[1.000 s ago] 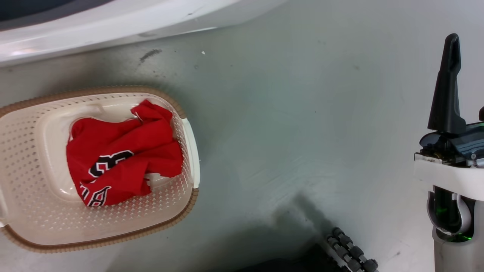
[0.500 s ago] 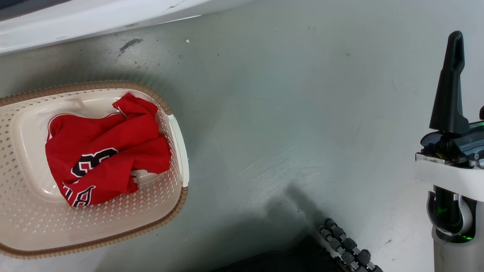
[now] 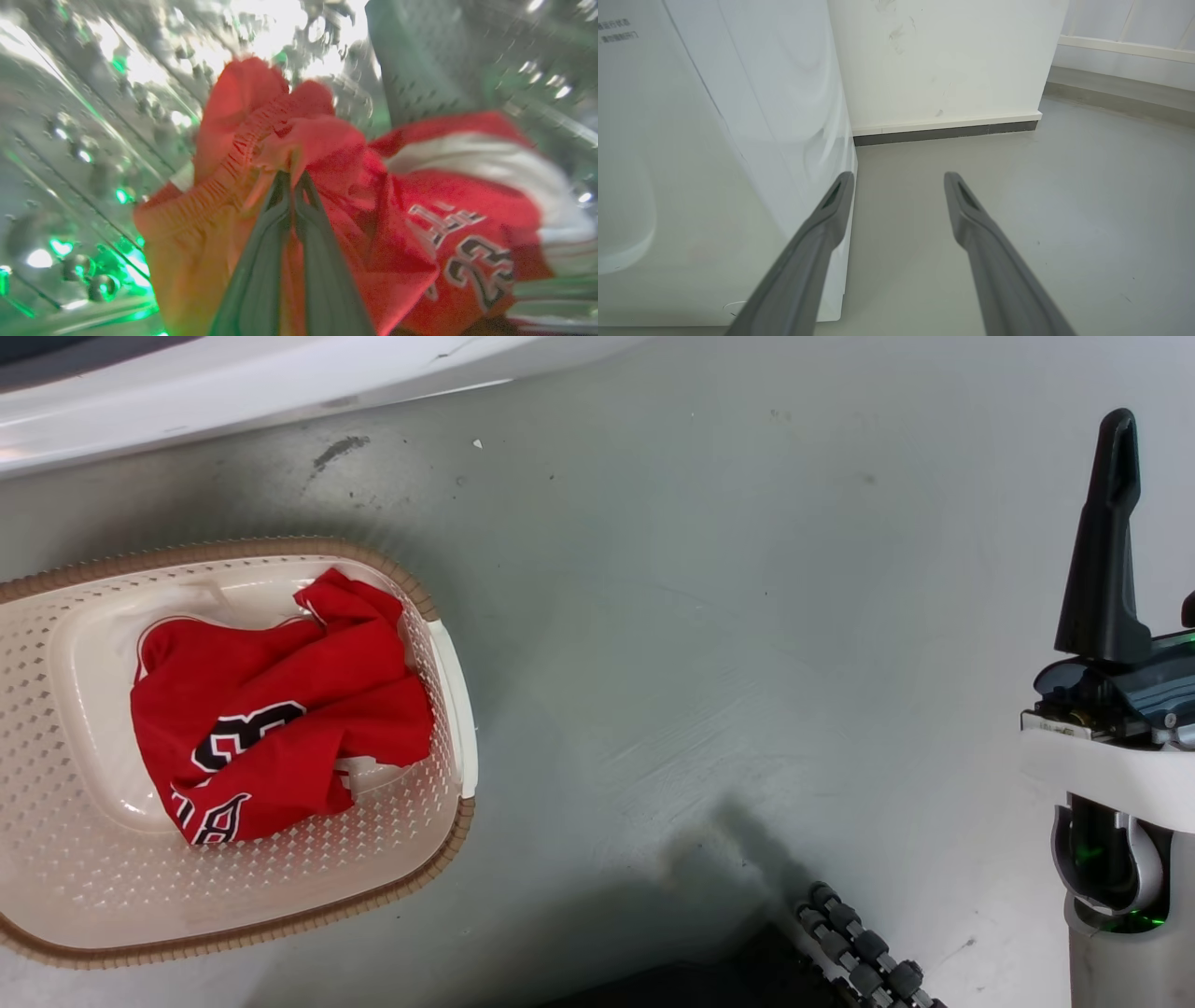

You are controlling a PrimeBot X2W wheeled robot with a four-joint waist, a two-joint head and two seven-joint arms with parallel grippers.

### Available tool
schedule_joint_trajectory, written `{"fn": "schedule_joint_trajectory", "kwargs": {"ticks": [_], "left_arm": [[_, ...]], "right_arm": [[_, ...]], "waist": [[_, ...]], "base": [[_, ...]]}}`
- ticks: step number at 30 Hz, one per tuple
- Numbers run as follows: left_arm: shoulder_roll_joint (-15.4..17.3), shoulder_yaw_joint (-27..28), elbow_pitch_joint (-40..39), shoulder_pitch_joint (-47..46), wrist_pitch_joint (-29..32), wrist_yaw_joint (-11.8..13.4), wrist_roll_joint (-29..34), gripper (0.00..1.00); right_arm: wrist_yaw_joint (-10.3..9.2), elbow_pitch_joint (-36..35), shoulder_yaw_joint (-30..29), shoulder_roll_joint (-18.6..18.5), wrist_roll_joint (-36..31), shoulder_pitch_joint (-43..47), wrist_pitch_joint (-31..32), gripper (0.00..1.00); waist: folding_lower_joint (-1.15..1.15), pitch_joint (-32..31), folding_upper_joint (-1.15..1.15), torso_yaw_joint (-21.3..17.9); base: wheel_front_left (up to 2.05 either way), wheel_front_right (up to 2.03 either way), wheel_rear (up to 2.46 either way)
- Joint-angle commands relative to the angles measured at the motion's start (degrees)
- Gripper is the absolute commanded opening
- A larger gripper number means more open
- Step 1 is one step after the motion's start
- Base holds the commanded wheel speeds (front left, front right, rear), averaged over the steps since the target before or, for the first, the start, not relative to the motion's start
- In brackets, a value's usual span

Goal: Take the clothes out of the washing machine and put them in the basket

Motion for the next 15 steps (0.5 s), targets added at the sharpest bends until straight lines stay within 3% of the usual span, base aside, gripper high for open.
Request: {"fn": "schedule_joint_trajectory", "kwargs": {"ticks": [1,15], "left_arm": [[-0.46,-0.29,-0.24,1.26,-2.79,0.03,-0.45,0.00],[-3.91,-3.15,-0.28,9.30,-19.49,-0.03,-5.16,0.00]], "right_arm": [[-0.04,0.00,0.15,0.08,-0.14,-0.83,-0.14,1.00],[-0.04,1.67,0.55,0.07,-2.60,0.93,-0.13,1.00]], "waist": [[-0.01,-0.75,0.00,0.28],[-0.01,-8.14,0.00,2.98]], "base": [[0.00,0.00,0.00],[0.00,0.00,0.00]]}}
